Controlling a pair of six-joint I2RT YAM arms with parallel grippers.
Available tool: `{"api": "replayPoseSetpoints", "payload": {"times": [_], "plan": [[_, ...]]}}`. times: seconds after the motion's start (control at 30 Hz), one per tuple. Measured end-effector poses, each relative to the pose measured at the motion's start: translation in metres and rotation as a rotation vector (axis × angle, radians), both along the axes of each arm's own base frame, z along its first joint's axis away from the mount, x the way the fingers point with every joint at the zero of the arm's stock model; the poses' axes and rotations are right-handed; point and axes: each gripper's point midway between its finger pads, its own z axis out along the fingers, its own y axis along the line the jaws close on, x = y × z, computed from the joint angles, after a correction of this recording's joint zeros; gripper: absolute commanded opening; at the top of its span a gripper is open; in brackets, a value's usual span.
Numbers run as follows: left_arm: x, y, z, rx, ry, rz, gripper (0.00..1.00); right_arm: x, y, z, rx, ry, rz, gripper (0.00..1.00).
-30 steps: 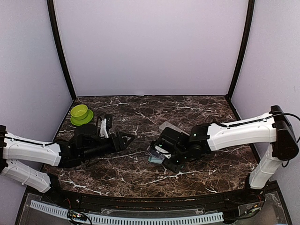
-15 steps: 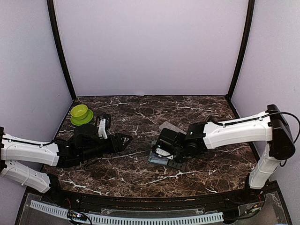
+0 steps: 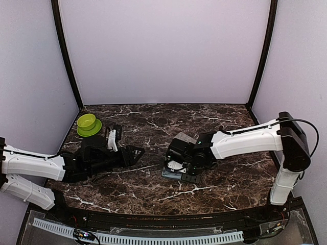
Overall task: Organize the sunglasses
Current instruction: Place the sunglasses in the sunglasses case.
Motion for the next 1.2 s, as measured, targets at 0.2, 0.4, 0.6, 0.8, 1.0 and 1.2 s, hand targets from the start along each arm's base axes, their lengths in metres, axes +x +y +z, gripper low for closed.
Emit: {"api": "replayPoseSetpoints", "payload": {"times": [0.2,0.4,0.6,0.8,1.0,1.2], "plan": [[-0.0004,-0.0032,-0.0072,0.012,0.014,-0.012,0.62,0.0038,-0.0033,-0.0027,-0.006,0.008,-0.013,0.37],[-0.0010,-0.0053,-0.0084,0.010,0.017,-0.021,0.62,0.0032,-0.0030,-0.0033,-0.001,0.018,-0.014,0.39],[-0.0010,-0.0065,-0.0068,0.002,0.014,-0.025,0.62,0.0035,-0.0032,-0.0036,0.002,0.023,-0.017,0.40],[-0.0009,-0.0085,-0.0085,0.001,0.016,-0.030,0.62,0.0062,-0.0057,-0.0050,-0.003,0.025,-0.027,0.41],[-0.0011,-0.0089,-0.0099,0.001,0.022,-0.031,0.62,0.0059,-0.0079,-0.0111,-0.021,0.035,-0.031,0.42],[-0.0011,-0.0089,-0.0099,0.001,0.022,-0.031,0.62,0.0062,-0.0082,-0.0112,-0.021,0.035,-0.032,0.44]]}}
